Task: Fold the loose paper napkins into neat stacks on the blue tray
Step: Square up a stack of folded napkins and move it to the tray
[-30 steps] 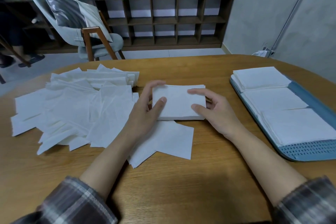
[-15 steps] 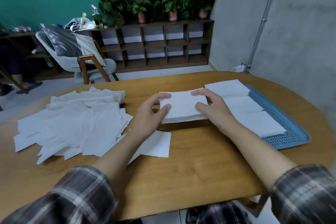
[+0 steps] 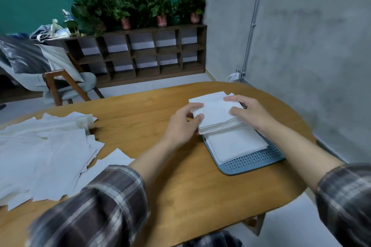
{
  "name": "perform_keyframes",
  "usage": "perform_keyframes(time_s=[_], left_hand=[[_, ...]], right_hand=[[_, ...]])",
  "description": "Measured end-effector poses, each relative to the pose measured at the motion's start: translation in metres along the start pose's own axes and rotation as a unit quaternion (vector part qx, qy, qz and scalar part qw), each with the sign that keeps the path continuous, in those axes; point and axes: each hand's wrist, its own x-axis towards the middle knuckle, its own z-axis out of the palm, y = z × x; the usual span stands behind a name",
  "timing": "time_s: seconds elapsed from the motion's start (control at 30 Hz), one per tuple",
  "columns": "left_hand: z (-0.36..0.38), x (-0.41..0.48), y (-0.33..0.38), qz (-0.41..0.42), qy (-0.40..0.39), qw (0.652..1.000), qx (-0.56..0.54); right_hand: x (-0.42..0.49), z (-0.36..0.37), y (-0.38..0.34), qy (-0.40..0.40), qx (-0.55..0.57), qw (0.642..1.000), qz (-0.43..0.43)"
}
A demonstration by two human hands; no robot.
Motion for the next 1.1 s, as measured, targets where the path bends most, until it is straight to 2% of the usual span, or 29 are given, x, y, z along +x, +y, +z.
perform_keyframes(time_s=[0.2, 0.47, 0.63, 0.7, 0.8, 0.87, 0.97, 1.03, 1.1], left_hand=[[0.019, 0.02, -0.017, -0.008, 0.0, 0.999, 0.031], [0.024, 0.022, -0.028, -0.01, 0.009, 0.998, 0.065], [0.023, 0.022, -0.027, -0.006, -0.01, 0.993, 0.116], [0.025, 0.021, -0.025, 0.024, 0.014, 0.983, 0.181], [0.034, 0.024, -0.014, 0.116, 0.045, 0.95, 0.285], [0.041, 0.03, -0.006, 0.097, -0.013, 0.93, 0.355], [0.048, 0.034, -0.012, 0.016, -0.122, 0.907, 0.402], [0.05, 0.033, -0.02, -0.004, -0.149, 0.91, 0.386], [0.051, 0.032, -0.023, -0.008, -0.154, 0.912, 0.381]], right_hand=[[0.02, -0.007, 0.037, 0.064, -0.011, 0.997, 0.03], [0.02, -0.004, 0.054, 0.048, -0.033, 0.998, 0.038], [0.012, -0.001, 0.045, 0.036, -0.126, 0.991, 0.017], [0.012, 0.001, 0.041, 0.042, -0.187, 0.981, -0.016], [0.017, 0.008, 0.031, 0.014, -0.265, 0.959, -0.096], [0.025, 0.013, 0.028, -0.029, -0.307, 0.944, -0.116], [0.034, 0.018, 0.031, -0.104, -0.364, 0.922, -0.078], [0.034, 0.021, 0.039, -0.139, -0.371, 0.917, -0.048], [0.032, 0.024, 0.046, -0.138, -0.357, 0.923, -0.04]])
